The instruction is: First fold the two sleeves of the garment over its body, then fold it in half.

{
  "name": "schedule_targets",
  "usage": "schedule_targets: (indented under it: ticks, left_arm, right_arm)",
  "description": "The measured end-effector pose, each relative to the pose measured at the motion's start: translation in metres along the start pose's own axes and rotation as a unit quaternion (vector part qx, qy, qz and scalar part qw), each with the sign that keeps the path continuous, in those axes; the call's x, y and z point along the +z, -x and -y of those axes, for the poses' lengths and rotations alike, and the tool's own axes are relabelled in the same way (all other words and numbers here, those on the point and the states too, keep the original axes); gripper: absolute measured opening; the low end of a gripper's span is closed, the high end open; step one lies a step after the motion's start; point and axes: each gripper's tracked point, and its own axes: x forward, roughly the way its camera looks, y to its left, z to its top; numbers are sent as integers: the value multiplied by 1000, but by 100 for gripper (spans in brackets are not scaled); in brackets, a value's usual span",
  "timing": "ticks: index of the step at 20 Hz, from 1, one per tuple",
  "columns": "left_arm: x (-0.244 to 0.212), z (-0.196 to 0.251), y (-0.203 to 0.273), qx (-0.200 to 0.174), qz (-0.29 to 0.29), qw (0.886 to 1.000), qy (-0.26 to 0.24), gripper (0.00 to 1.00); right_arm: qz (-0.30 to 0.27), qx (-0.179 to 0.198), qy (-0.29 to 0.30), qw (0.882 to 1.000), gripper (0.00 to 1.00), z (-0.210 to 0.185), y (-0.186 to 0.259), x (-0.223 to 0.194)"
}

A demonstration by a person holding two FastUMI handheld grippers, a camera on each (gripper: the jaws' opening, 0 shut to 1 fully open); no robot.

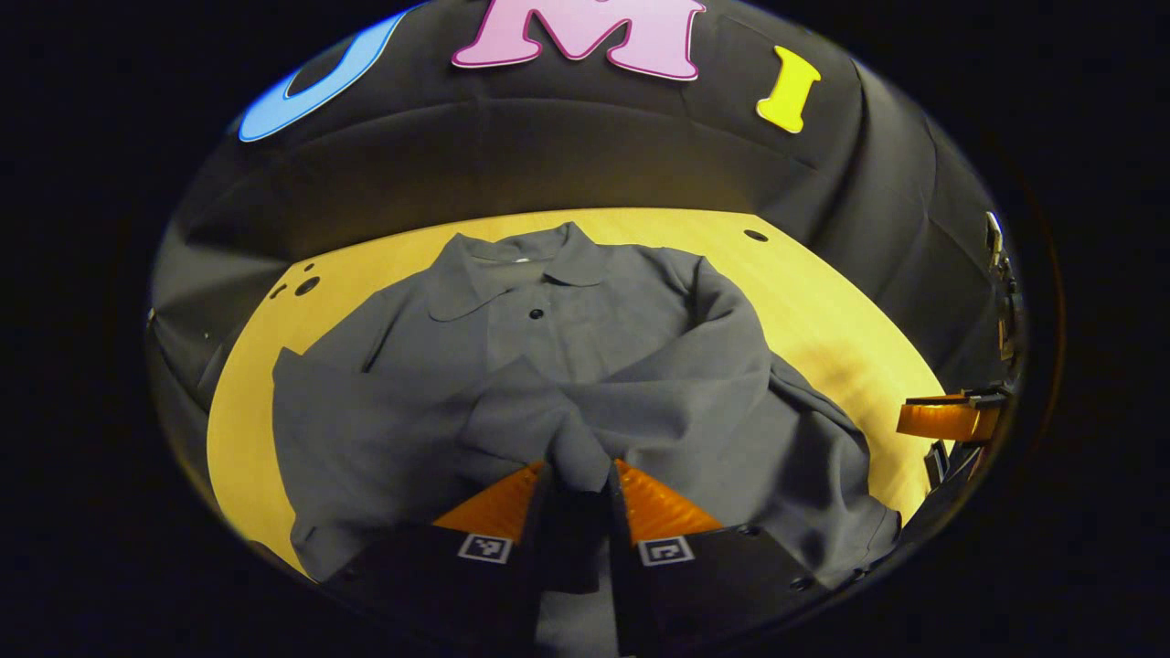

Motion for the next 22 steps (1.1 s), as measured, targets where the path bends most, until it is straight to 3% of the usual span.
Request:
schedule_targets:
  ticks: [2, 4, 5, 6, 7, 11, 13, 18, 22]
  left_arm:
    - [4, 9, 8, -20, 7, 1000, -3, 54]
    - [7, 11, 17, -27, 21, 999, -9, 81]
    - [8, 10, 24, -26, 27, 999, -12, 95]
    - [10, 9, 32, -28, 34, 999, -13, 95]
    - [8, 9, 39, -34, 39, 999, -11, 95]
    - [-3, -2, 82, -55, 45, 997, 4, 95]
    - [-19, -16, 112, -59, 39, 998, 1, 95]
    - [-47, -48, 153, -47, 33, 998, 12, 95]
    - [-93, -85, 167, -13, -4, 1000, 12, 95]
  right_arm:
    - [0, 0, -3, 1000, 58, 0, 0, 1]
    - [1, 1, -5, 1000, 59, -3, 3, -1]
    - [1, 1, -4, 1000, 48, -5, 4, -1]
    - [2, 3, -2, 1000, 48, -8, 8, -3]
    - [3, 4, 0, 1000, 62, -10, 12, -4]
    - [1, 6, 17, 1000, 87, -20, 32, -19]
    - [-6, 1, 15, 1000, 91, -24, 44, -32]
    - [-25, -13, 33, 999, 92, -28, 59, -61]
    - [-48, -21, 64, 997, 95, -28, 62, -86]
